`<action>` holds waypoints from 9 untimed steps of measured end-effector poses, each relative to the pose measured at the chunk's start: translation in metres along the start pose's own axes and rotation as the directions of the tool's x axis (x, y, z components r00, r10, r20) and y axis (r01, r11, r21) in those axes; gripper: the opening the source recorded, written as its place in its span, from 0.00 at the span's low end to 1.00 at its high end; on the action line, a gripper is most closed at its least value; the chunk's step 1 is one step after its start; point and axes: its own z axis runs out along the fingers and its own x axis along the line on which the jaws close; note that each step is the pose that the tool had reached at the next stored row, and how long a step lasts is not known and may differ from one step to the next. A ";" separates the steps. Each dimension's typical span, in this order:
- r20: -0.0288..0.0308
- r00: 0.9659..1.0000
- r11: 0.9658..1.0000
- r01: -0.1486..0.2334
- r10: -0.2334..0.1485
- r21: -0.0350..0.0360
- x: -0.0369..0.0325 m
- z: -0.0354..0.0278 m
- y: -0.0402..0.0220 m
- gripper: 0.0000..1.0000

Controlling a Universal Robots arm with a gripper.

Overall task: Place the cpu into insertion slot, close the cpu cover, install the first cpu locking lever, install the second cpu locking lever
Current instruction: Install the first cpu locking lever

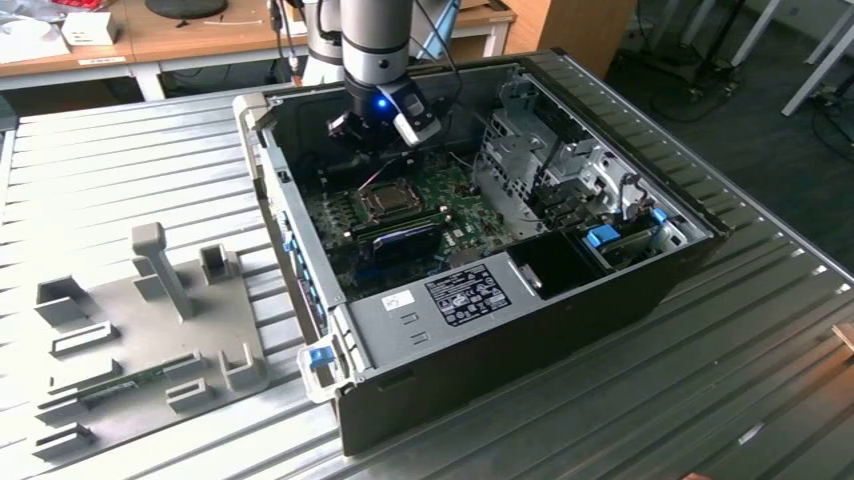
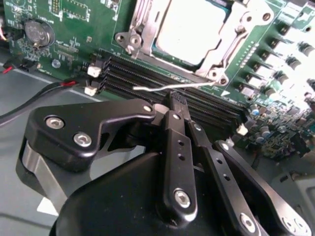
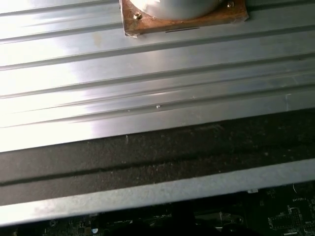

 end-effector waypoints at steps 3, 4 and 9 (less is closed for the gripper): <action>-0.001 1.000 1.000 0.000 0.000 -0.004 -0.0001 -0.0026 0.0003 0.10; -0.001 1.000 1.000 0.000 0.000 -0.005 -0.0002 -0.0034 0.0004 0.10; -0.001 1.000 1.000 0.000 0.000 -0.007 -0.0007 -0.0043 -0.0021 0.10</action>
